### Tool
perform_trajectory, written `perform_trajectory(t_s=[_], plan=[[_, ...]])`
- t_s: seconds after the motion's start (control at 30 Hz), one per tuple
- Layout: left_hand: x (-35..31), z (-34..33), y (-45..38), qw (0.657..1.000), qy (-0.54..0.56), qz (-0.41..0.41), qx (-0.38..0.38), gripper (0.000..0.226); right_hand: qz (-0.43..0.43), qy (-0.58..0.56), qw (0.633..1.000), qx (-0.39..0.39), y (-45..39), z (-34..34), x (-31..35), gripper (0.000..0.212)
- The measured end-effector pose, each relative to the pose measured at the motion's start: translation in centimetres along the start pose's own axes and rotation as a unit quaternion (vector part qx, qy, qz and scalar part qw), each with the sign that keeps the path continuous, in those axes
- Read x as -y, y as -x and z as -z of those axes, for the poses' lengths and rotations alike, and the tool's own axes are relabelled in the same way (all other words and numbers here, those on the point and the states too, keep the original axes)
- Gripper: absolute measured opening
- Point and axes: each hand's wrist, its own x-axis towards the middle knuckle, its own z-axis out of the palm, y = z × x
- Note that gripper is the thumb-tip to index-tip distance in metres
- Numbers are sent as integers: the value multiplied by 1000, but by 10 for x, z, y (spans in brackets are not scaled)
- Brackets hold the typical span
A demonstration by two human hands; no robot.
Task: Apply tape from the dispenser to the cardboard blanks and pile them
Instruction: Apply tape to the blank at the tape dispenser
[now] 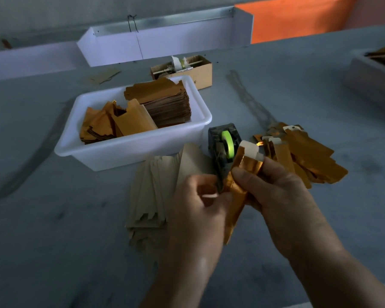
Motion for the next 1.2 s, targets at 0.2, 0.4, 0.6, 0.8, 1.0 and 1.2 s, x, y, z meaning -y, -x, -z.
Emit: perform_trajectory(t_s=[0.2,0.4,0.6,0.8,1.0,1.2], plan=[[-1,17,-13,995,70,48,47,12,48,49,998,7,-2,5,6,23],[-3,23,-16,974,211,81,9,13,33,130,987,-87,-18,41,4,9],[-2,28,-20,967,241,83,-17,10,70,244,967,-41,-22,31,-6,7],[0,12,-18,972,223,69,18,11,70,351,933,-35,-33,20,-10,8],[5,-5,-24,973,217,70,23,17,14,272,961,-49,-35,17,-12,6],[11,-8,-30,970,226,92,20,21,-4,214,976,-49,-38,13,-11,8]])
